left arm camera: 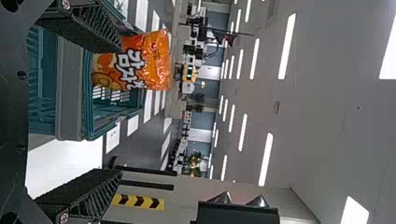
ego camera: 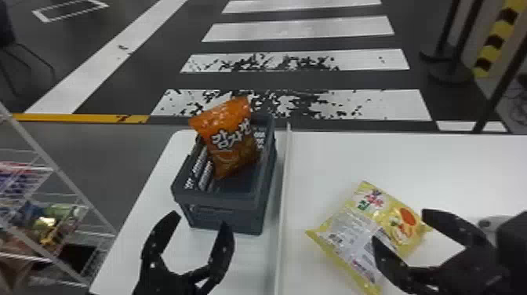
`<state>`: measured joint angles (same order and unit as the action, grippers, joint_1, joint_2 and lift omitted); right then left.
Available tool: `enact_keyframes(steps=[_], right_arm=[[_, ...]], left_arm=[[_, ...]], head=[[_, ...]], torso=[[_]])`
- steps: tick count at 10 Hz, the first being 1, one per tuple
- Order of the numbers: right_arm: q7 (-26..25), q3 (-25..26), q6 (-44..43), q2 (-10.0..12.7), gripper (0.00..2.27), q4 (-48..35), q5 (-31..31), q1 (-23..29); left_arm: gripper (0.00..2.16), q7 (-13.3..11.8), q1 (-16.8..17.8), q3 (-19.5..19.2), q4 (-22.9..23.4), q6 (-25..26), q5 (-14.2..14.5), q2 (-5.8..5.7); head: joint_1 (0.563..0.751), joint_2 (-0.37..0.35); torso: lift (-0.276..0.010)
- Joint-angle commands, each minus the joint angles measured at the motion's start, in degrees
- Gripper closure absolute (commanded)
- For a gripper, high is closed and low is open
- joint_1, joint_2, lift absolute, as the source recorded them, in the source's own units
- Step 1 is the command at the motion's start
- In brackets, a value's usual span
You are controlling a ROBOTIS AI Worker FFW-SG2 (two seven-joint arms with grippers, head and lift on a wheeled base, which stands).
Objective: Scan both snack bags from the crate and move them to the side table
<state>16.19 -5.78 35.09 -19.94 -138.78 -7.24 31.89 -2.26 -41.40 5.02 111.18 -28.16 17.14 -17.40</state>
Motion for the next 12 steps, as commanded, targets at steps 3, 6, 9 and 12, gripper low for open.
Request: enact_keyframes(steps=[3,6,9,12], right_arm=[[-0.1,-0.6,2.0,3.1,0.5,4.2,-4.5,-4.7],[-0.1,-2.0,3.2,4.1,2.11,7.1,-4.7,-6.9],[0.0,-6.2,2.8,4.5,2.25,13.7,-4.0,-11.6],[0.6,-11.1,2.5,6.8,2.25,21.9,-2.0,-18.4]], left_arm=[[0.08,-0.4,-0.1,0.1,0.4,0.2,0.0,0.09],[0.08,-0.4,-0.1,0.4,0.7,0.4,0.0,0.0],[0.08,-0.5,-0.1,0.6,0.9,0.5,-0.1,-0.09],[0.08,-0.5,-0.2,0.6,0.9,1.1,-0.1,-0.09]], head=[[0.695,0.16],[0.695,0.174],[0.695,0.186],[0.695,0.226]], torso=[[-0.099],[-0.099],[-0.099],[-0.099]])
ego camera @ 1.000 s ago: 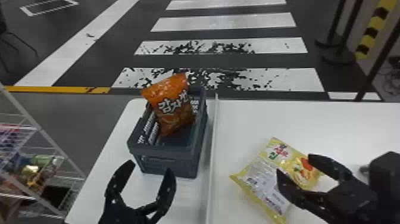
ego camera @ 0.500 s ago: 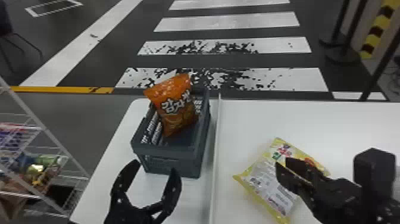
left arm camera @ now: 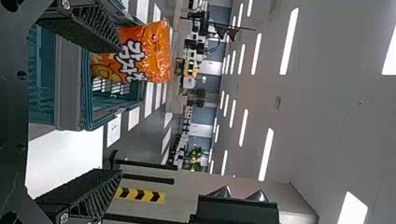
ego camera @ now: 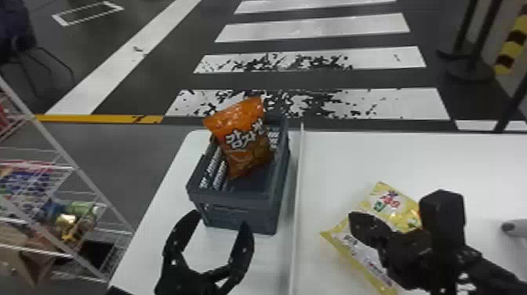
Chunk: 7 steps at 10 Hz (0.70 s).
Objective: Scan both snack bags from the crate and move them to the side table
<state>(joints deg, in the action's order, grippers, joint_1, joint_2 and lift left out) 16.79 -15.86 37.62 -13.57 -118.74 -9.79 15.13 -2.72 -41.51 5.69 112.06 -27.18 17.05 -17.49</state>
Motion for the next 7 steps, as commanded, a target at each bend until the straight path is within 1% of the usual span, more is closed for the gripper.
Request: enact_keyframes(steps=[1,3,5,7], right_arm=[[0.0,-2.3,-0.9,1.2,2.25,4.7,1.1,-4.0],[0.1,-4.4,-1.8,2.5,2.25,9.7,1.6,-8.5],[0.7,-6.5,-1.3,3.2,2.25,14.1,1.9,-12.5],[1.5,-8.0,-0.2,3.6,2.25,18.1,3.0,-14.4]], left_arm=[[0.08,0.0,-0.1,-0.1,0.0,0.1,0.0,0.0],[0.08,0.0,-0.2,-0.1,-0.1,0.1,0.0,0.0],[0.08,0.0,-0.3,-0.1,-0.1,0.1,0.0,0.0],[0.08,0.0,-0.3,-0.1,-0.1,0.1,0.0,0.09]], head=[[0.695,0.235],[0.695,0.258],[0.695,0.275],[0.695,0.286]], torso=[[-0.099],[-0.099],[-0.099],[-0.099]])
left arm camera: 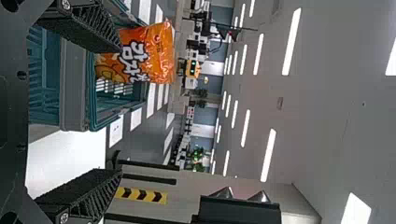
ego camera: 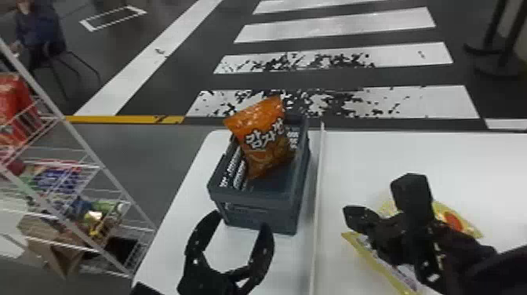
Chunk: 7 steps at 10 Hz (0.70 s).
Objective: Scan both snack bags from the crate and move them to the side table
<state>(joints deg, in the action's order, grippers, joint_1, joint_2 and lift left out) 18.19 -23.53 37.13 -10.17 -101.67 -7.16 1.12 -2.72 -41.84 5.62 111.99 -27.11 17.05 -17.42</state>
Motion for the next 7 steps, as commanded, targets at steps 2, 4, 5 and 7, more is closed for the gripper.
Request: enact_keyframes(steps=[2,4,5,7], right_arm=[[0.4,-0.6,1.2,0.0,2.25,1.9,1.9,-0.2],[0.5,0.2,3.4,-0.5,2.25,0.0,2.7,2.0],[0.5,0.6,4.5,-0.9,2.25,-1.9,3.5,3.4],[0.5,1.5,5.0,-1.5,2.25,-3.4,4.6,5.0]], left_arm=[[0.08,0.0,0.0,-0.1,-0.2,0.0,0.0,0.02],[0.08,0.0,0.3,0.0,-0.5,0.0,0.0,0.02],[0.08,0.0,0.3,0.0,-0.5,0.0,0.0,0.02],[0.08,0.0,0.4,0.4,-0.5,0.2,0.0,0.02]], head=[[0.695,0.293],[0.695,0.287],[0.695,0.284],[0.695,0.273]], torso=[[-0.099],[-0.099],[-0.099],[-0.099]])
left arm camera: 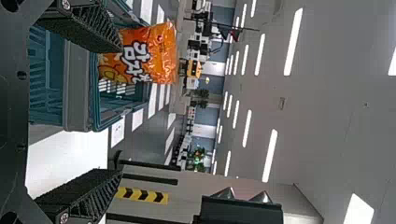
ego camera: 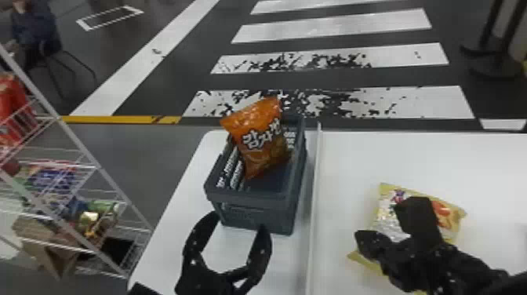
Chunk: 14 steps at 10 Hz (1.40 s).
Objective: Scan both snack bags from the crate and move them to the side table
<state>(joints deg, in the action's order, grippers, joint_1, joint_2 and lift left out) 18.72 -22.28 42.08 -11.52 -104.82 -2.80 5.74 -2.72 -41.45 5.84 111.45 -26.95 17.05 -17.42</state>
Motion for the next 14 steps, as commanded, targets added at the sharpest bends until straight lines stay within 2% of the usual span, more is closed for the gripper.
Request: enact_keyframes(steps=[1,6,10,12,14], right_arm=[[0.0,0.8,0.1,-0.4,2.24,-0.5,0.2,0.8],[0.3,2.3,-0.1,-1.4,2.25,-2.0,0.2,2.2],[0.3,1.4,0.4,-1.0,2.24,-3.2,0.7,1.7],[0.3,1.3,0.2,-1.0,2.25,-2.8,0.7,0.9],[0.3,0.9,-0.3,-0.8,2.25,0.4,0.2,-2.2]], left_arm=[[0.08,-0.1,0.1,0.2,0.0,0.2,0.0,-0.07],[0.08,-0.2,0.1,0.4,0.0,0.2,0.0,-0.07],[0.08,-0.2,0.1,0.4,0.1,0.2,0.0,0.02],[0.08,-0.3,0.1,0.5,0.1,0.4,0.0,0.11],[0.08,-0.3,0.1,0.6,0.4,0.5,-0.2,0.02]], head=[[0.695,0.262],[0.695,0.221],[0.695,0.234],[0.695,0.238],[0.695,0.232]], torso=[[-0.099],[-0.099],[-0.099],[-0.099],[-0.099]])
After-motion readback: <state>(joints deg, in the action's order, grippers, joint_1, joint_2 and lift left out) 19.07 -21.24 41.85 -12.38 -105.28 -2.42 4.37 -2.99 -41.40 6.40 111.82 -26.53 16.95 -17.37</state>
